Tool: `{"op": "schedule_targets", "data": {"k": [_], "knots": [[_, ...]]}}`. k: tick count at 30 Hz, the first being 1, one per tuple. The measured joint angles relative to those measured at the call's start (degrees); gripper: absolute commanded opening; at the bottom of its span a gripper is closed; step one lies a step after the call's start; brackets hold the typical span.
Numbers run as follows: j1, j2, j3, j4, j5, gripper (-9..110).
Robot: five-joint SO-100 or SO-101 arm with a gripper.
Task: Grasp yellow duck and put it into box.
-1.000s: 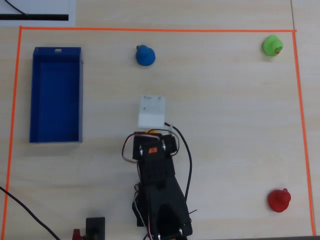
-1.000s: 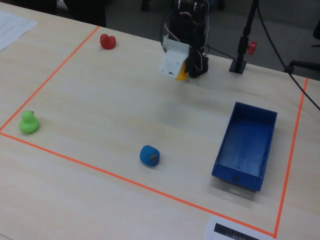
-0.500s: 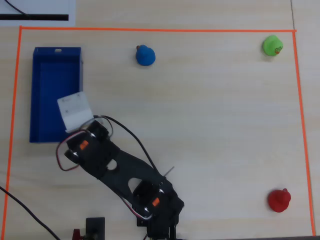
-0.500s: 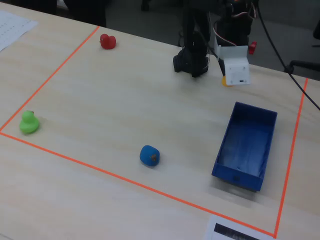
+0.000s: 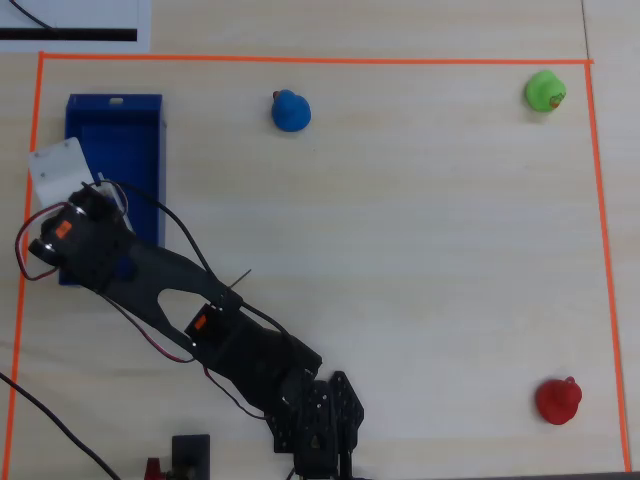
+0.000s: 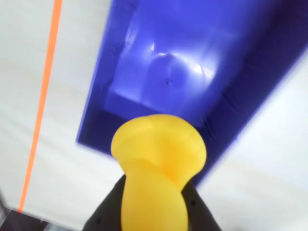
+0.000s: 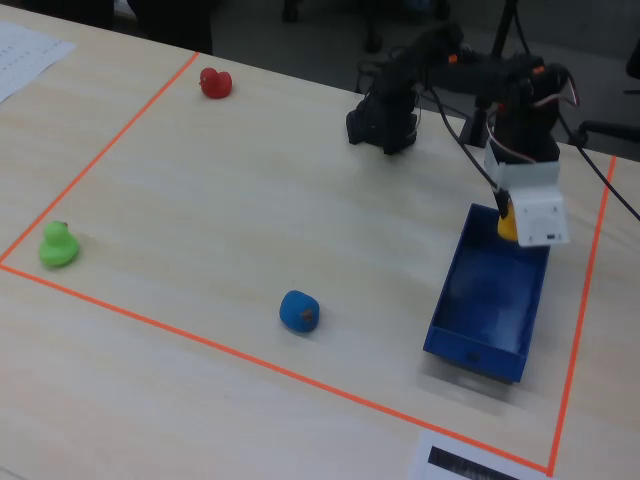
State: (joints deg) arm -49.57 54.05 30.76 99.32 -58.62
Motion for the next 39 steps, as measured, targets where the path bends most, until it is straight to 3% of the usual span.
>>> {"op": "schedule_targets", "data": {"k": [9, 17, 20, 30, 32, 34, 39], "knots": [[0.26, -21.88, -16.96, 0.0, 0.7, 0], [2.99, -21.88, -15.82, 0.18, 1.05, 26], [3.78, -21.8, -15.82, 0.18, 1.05, 28], [7.29, -12.13, -14.85, 0.35, -0.18, 26], [8.53, -8.88, -13.27, 0.35, -0.97, 17], [9.84, -4.66, -10.37, 0.35, -1.49, 0], [14.41, 11.16, 3.08, 0.35, -1.76, 0]]}}
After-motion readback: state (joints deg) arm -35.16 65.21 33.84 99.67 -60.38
